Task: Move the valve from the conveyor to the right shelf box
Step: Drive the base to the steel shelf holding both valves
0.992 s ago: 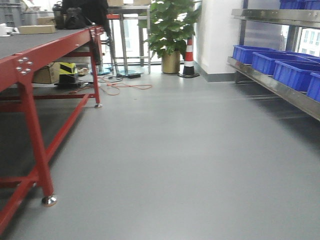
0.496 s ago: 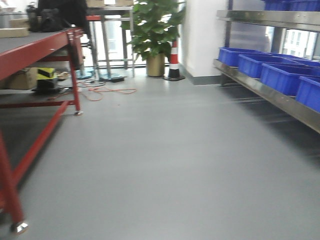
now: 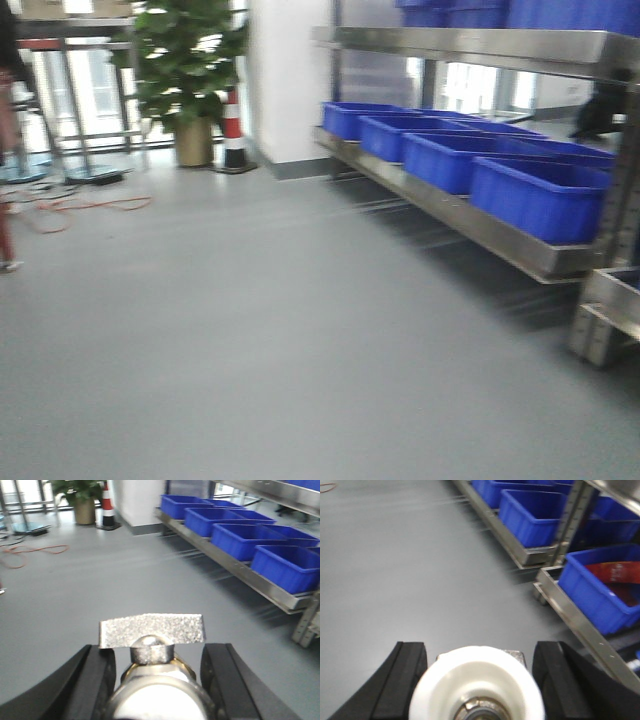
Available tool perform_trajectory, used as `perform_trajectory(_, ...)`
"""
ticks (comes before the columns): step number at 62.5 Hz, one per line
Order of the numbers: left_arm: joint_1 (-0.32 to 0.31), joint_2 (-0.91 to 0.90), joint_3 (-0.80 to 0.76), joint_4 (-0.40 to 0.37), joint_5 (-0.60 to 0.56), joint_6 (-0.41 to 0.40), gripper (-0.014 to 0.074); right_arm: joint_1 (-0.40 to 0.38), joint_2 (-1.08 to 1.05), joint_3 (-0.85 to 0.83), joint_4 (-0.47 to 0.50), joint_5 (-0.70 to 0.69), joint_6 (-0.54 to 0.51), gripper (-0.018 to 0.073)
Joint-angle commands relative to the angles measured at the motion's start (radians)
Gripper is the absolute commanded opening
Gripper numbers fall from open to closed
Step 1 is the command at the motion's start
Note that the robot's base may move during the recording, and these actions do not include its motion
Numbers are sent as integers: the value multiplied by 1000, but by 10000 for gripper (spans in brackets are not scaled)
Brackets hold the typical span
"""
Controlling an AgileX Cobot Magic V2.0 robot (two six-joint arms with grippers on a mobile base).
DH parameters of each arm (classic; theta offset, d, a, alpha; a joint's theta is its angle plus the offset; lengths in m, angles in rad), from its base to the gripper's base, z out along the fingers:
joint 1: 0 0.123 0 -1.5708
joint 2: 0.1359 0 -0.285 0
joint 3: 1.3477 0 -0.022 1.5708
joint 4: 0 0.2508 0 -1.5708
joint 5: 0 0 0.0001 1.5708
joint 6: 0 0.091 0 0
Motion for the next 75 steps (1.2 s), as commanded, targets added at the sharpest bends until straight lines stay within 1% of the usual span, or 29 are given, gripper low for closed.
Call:
perform_trajectory(1,-4,-9,-6,-9,-56,-3,-111,-2,-7,-10,-2,-71,1,-163)
perform_trajectory(75,-4,-9,-6,-9,-56,-3,-111,-2,-7,-10,-2,-77,1,-163)
